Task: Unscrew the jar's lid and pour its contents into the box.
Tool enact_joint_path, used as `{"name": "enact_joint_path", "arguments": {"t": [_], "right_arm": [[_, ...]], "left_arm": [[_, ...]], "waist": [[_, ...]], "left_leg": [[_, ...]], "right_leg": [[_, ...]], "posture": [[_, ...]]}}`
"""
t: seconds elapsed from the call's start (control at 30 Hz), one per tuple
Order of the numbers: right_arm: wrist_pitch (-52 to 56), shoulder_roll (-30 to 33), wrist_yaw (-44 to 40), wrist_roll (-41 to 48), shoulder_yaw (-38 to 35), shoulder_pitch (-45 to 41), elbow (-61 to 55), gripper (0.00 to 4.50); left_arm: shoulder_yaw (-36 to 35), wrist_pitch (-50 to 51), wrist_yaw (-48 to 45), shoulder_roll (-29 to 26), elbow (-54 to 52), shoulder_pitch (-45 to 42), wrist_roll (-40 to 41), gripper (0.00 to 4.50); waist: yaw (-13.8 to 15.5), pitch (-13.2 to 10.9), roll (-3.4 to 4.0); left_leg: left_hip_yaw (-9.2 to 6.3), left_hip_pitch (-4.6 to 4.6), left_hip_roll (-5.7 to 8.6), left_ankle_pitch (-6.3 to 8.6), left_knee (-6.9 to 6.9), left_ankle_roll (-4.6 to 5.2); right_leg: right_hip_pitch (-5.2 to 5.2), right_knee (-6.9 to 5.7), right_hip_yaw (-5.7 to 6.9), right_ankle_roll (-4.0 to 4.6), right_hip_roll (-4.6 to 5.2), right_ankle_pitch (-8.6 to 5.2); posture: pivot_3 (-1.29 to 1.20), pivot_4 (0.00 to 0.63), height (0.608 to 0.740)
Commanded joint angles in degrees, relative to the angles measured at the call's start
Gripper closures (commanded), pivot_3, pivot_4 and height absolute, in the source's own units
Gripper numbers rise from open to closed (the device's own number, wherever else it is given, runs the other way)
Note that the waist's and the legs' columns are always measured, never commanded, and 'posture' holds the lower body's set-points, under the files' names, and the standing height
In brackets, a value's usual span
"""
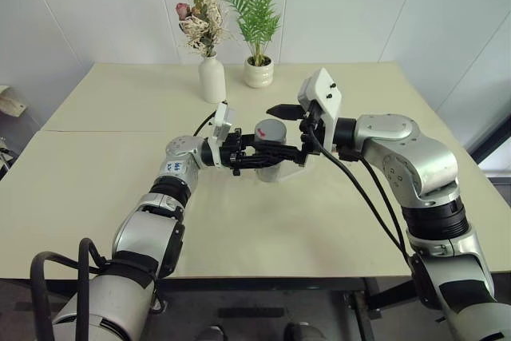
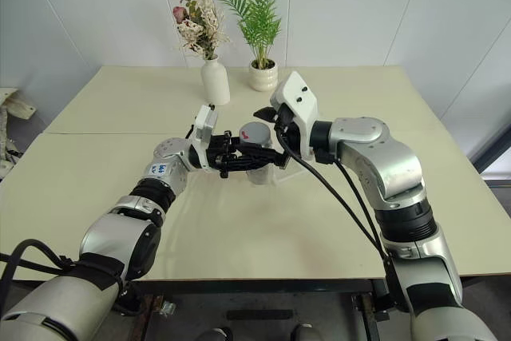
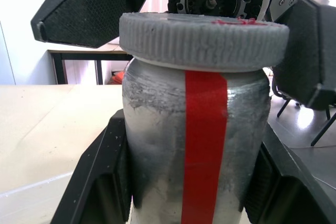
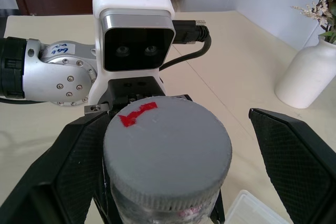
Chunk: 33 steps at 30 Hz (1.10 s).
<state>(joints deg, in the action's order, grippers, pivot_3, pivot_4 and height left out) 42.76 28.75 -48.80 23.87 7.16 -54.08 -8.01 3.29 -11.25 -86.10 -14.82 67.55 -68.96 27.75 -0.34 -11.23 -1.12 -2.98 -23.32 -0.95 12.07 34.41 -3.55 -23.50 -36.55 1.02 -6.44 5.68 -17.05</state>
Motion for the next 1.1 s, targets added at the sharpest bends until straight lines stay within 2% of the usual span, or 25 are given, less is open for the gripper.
{"name": "enact_joint_path", "arguments": {"t": [0.03, 0.87, 0.97, 1.1], "right_arm": [[-1.27, -0.05, -0.42, -0.01, -0.25, -0.44, -0.70, 0.06], [-2.48, -0.47, -1.38, 0.54, -1.37, -1.88, 0.52, 0.06], [-1.93, -0.43, -1.66, 0.87, -1.30, -1.92, 0.41, 0.69], [-1.83, -0.36, -2.01, 1.08, -1.15, -1.91, 0.53, 1.90]], "left_arm": [[-0.32, -0.07, -6.40, -0.74, -2.01, -0.34, 0.54, 2.32], [-0.38, -0.40, -6.40, -0.59, -2.28, 0.17, 0.61, 2.32], [-0.39, -0.46, -6.40, -0.59, -2.26, 0.19, 0.59, 2.32], [-0.48, -0.55, -6.40, -0.54, -2.12, 0.14, 0.55, 2.32]], "waist": [[0.00, 0.00, 0.00], [0.01, 0.00, 0.00], [-0.01, 0.00, 0.00], [0.01, 0.00, 0.00]], "left_leg": [[0.00, 0.00, 0.00, 0.00, 0.00, 0.00], [0.01, 0.00, 0.00, 0.00, 0.01, 0.00], [0.02, 0.00, 0.00, 0.00, 0.01, 0.00], [0.02, 0.00, 0.00, 0.00, 0.01, 0.00]], "right_leg": [[0.00, 0.00, 0.00, 0.00, 0.00, 0.00], [-0.01, -0.01, -0.01, -0.01, 0.00, 0.01], [0.00, -0.01, -0.01, -0.01, 0.00, 0.00], [0.00, 0.00, -0.01, -0.01, 0.00, 0.00]], "posture": [[0.00, 0.150, 0.740], [0.00, 0.150, 0.740], [0.00, 0.150, 0.740], [0.00, 0.150, 0.740]]}}
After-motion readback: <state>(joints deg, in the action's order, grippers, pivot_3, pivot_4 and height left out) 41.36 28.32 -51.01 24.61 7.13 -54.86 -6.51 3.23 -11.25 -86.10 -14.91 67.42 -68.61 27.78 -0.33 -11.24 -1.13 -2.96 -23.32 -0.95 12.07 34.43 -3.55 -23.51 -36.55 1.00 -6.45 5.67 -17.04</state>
